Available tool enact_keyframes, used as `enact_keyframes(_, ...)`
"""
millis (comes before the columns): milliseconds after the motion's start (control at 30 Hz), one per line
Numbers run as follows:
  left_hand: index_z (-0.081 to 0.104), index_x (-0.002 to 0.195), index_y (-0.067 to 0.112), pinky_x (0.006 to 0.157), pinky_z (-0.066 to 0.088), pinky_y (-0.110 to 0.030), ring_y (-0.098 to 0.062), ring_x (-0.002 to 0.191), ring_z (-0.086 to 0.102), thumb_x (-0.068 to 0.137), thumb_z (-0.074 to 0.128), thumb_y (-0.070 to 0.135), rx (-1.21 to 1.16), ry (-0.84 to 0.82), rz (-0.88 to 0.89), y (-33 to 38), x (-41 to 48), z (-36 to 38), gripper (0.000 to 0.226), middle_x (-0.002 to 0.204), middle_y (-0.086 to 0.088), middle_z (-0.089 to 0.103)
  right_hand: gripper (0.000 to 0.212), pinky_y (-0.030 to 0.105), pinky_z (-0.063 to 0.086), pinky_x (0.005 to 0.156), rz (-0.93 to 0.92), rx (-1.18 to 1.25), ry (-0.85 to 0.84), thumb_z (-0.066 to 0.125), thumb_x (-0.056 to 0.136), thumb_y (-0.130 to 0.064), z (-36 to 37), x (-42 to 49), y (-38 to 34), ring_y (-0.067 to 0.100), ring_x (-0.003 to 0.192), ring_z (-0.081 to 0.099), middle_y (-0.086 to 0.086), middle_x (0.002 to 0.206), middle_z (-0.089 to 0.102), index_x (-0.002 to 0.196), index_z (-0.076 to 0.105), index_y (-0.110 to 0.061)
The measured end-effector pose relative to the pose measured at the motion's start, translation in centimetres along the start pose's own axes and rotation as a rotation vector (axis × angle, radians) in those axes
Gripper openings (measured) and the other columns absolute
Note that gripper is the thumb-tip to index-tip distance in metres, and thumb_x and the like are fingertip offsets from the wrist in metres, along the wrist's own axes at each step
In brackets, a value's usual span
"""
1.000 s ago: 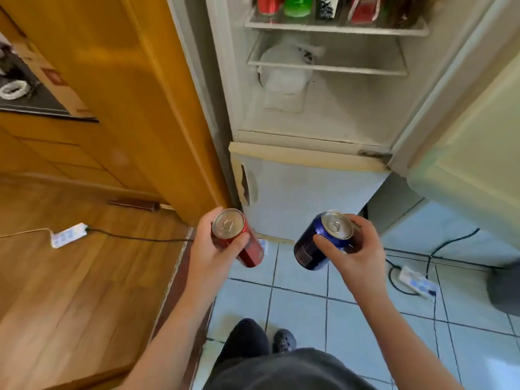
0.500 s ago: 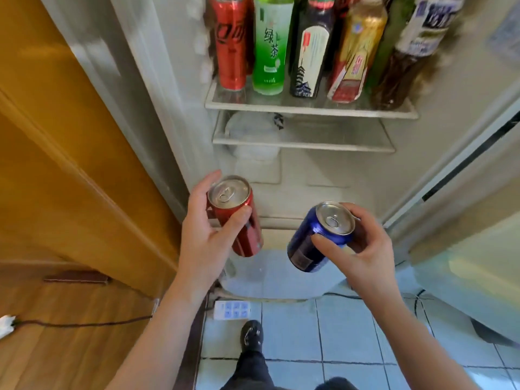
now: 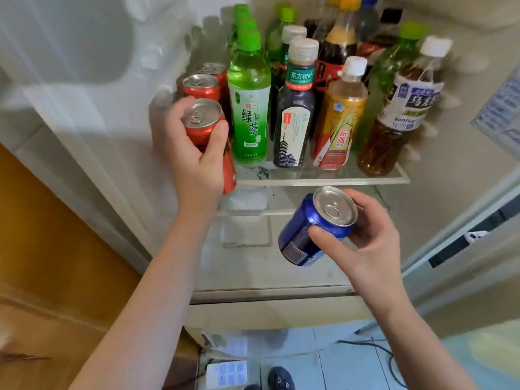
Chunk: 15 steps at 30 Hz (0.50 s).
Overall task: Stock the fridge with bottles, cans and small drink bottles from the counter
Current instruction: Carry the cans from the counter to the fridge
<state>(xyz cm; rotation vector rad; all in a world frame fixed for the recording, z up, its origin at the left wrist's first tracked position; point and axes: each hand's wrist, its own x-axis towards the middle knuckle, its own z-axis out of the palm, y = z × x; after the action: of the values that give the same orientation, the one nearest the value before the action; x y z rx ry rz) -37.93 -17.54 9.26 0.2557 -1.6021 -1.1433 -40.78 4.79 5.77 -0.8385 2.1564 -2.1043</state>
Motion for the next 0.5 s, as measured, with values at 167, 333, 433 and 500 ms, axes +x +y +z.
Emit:
enact_keyframes(167,0.048,0.116,0.01,0.096,0.046,-0.033,-0.013,0.106,0.053,0.084,0.064,0.015,0.118,0.086,0.044,-2.3,2.6,1.2,0.036,0.112,0.016,0.046,0.058,0.018,0.049,0.082,-0.027,0.016,-0.005,0.081,0.057,-0.023,0.0,2.9,0.1,0.009,0.1,0.063,-0.012,0.105,0.067,0.11,0.059,-0.022)
enact_keyframes(333,0.042,0.128,0.016,0.104,0.04,-0.032,-0.006,0.114,0.048,0.083,0.062,0.028,0.211,0.143,-0.041,-3.8,3.6,2.2,0.05,0.118,0.026,0.041,0.057,0.021,0.05,0.082,-0.034,0.021,-0.021,0.08,0.058,-0.018,0.2,4.9,0.4,0.01,0.101,0.063,-0.009,0.106,0.067,0.111,0.059,-0.02)
enact_keyframes(433,0.032,0.135,0.022,0.107,0.034,-0.02,0.006,0.12,0.041,0.082,0.062,0.029,0.202,0.186,-0.063,-4.1,3.2,2.6,0.061,0.128,0.02,0.038,0.061,0.029,0.052,0.086,-0.032,0.012,-0.013,0.081,0.057,-0.023,0.2,5.6,0.8,0.013,0.103,0.063,-0.008,0.107,0.067,0.113,0.058,-0.017)
enact_keyframes(500,0.022,0.141,0.018,0.113,0.03,-0.027,-0.004,0.131,0.037,0.083,0.06,0.023,0.15,0.162,-0.095,-4.8,2.3,2.5,0.07,0.141,0.005,0.034,0.065,0.03,0.052,0.086,-0.027,0.014,-0.011,0.082,0.055,-0.031,0.3,5.9,1.1,0.013,0.104,0.063,-0.009,0.108,0.067,0.114,0.058,-0.017)
